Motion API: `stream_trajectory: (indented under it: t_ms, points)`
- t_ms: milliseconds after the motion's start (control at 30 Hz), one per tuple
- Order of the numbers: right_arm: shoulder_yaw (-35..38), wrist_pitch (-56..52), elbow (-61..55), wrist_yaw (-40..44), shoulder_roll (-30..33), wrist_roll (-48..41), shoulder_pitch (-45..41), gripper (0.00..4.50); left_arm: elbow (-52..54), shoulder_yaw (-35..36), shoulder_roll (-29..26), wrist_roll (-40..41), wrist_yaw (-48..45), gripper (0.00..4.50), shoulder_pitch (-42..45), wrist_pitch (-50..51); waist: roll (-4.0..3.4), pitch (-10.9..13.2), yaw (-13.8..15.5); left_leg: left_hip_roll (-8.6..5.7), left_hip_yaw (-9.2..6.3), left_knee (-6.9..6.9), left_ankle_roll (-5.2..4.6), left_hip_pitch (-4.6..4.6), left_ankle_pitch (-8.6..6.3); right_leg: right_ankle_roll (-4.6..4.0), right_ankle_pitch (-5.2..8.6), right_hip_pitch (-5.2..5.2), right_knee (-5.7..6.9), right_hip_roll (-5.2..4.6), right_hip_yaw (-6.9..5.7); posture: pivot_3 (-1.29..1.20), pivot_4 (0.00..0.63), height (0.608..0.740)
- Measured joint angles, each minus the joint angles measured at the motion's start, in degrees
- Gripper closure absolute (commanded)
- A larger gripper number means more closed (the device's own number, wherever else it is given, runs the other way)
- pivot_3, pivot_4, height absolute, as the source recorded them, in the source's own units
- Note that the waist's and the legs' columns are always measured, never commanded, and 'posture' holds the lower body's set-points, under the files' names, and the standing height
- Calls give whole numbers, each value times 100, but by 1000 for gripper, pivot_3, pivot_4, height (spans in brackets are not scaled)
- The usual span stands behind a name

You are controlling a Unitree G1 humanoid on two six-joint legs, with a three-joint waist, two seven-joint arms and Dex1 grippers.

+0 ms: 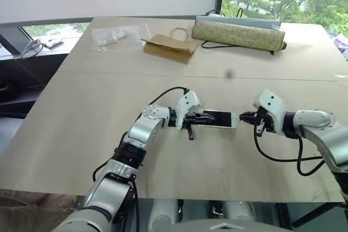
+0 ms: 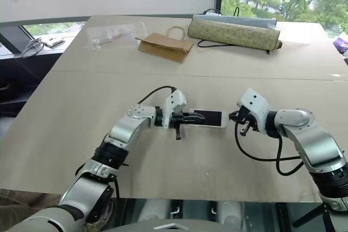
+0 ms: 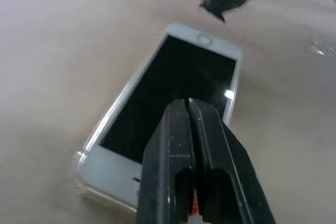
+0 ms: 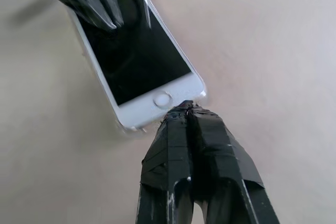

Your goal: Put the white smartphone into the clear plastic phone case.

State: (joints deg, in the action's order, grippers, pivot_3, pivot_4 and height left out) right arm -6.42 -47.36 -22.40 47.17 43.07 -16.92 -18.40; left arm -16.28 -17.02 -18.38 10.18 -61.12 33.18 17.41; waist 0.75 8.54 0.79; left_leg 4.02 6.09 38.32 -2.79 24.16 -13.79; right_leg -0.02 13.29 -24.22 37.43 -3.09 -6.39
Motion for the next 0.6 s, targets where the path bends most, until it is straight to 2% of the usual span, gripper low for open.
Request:
stream_trajectory:
  t_ms: [267, 600]
  points:
    - [-537, 25, 279, -24, -315, 58, -525, 4500, -11, -13, -4, -111, 20, 4390, 17, -30, 0, -1, 1, 0, 1, 1, 0, -3, 0, -3, -2, 1, 2, -2, 0, 0, 150, 740]
    - [-1232, 288, 1010, 350, -88, 461, -921, 4500, 72, -33, 36, -161, 253, 4390, -121, -30, 9, -16, 7, 1, 5, 3, -1, -46, -1, 0, 1, 41, 6, -12, -4, 0, 150, 740]
